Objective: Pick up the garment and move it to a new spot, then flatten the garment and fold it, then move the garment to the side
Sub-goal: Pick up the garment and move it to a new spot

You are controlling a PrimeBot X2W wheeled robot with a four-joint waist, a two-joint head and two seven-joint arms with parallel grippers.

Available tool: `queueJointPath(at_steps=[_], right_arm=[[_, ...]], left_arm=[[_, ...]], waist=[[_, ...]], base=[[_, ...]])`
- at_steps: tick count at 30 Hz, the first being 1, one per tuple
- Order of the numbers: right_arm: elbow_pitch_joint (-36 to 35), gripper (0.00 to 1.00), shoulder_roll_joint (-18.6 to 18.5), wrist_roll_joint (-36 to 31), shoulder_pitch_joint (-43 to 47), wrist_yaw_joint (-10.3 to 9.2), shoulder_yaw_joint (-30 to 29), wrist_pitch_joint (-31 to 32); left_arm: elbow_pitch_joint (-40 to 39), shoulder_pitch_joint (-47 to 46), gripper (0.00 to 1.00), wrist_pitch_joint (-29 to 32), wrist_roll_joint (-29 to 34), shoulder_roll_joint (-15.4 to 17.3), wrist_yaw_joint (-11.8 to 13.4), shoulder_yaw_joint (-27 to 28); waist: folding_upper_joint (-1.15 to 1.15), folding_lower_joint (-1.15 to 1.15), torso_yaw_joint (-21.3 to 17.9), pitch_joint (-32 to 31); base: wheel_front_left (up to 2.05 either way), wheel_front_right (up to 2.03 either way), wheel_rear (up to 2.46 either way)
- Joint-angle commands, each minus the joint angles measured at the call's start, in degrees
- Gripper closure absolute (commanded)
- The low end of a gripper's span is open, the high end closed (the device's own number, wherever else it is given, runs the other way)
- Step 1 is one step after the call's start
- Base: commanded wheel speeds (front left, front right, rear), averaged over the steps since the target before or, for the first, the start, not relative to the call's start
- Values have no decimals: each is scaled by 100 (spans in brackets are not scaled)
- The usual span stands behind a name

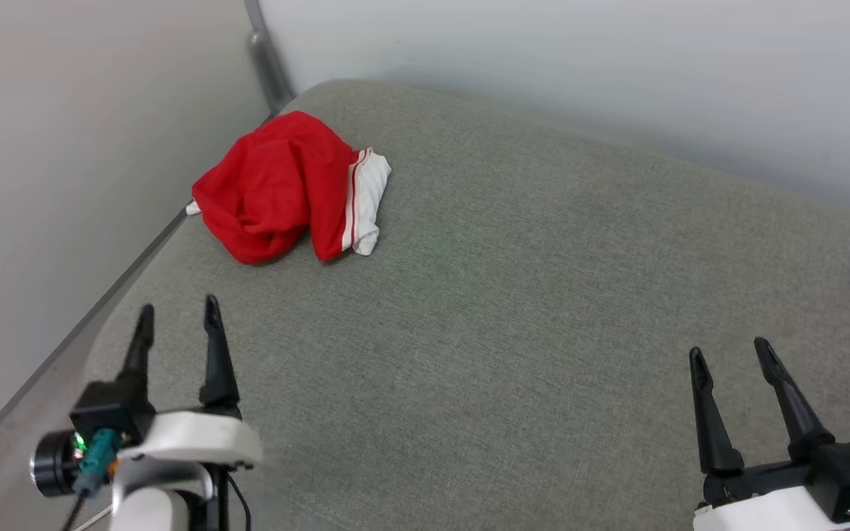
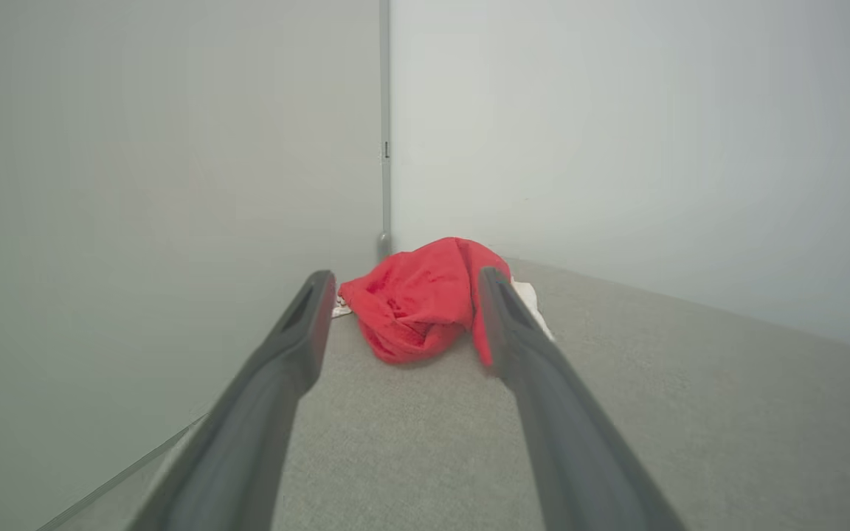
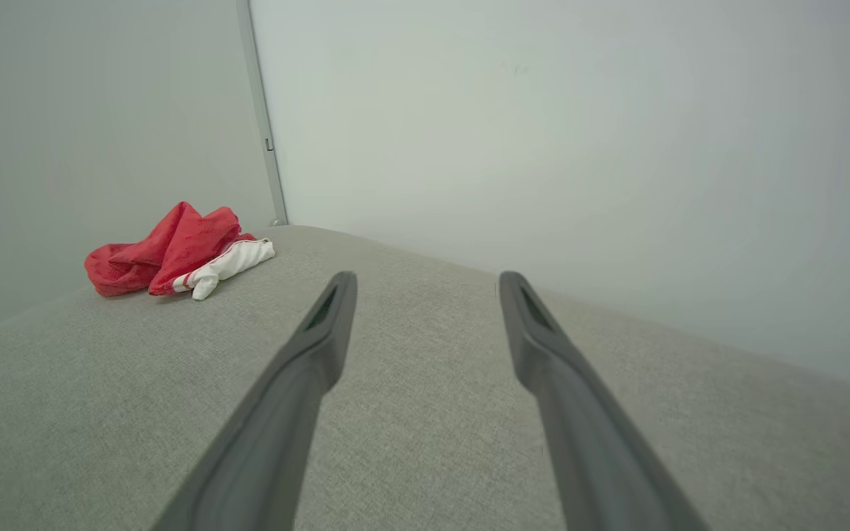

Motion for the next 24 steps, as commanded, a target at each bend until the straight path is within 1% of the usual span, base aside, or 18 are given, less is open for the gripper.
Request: queueJointPath(at_steps=[1,4,6,8,12,17,21,22,23,24], right_arm=[[-58,0,-8,-72,-133,-2,-18,-14],[-152,0,-7,-211,-239,-2,-91,-13],[-208,0,-7,-299,-320,-2,-142,-14],[-290,0,-6,-422,-460,-2,-165,-14],[-456,0,-7,-556,-658,-2,-365,-14],[-702,0,-8,-743,-923,-2,-561,-14],[-893,0,-81,-811,-1079,-2,-696,-14],[-893,0,-81,-811,-1079,-2,-696,-14],[-982,0,-120,-826,-1149,-2,-703,-14],[-1099,0,-145,-831,-1229,-2,-725,-14]], left_arm=[[45,-278,0,-16,32,64,-98,139],[204,-919,0,-16,-31,132,-321,461],[272,-1370,0,-16,-19,241,-461,683],[361,-1788,0,-16,-157,296,-576,969],[605,-2655,0,-16,-238,575,-811,1309],[844,-3497,0,-16,-374,1034,-953,1626],[1222,-4039,0,-16,-522,1474,-1015,1610],[1222,-4039,0,-16,-522,1474,-1015,1610],[1579,-4357,0,36,-647,1904,-1032,1586],[2196,-4722,0,559,-1058,2370,-1042,1174]], waist=[[0,0,-170,204],[0,0,-333,476],[0,0,-446,691],[0,0,-592,955],[0,0,-834,1420],[0,0,-1119,1982],[0,0,-1269,2326],[0,0,-1269,2326],[0,0,-1368,2496],[0,0,-1485,2706]], base=[[0,0,0],[0,0,0],[0,0,0],[0,0,0],[0,0,0],[0,0,0],[0,0,0],[0,0,0],[0,0,0],[0,0,0]])
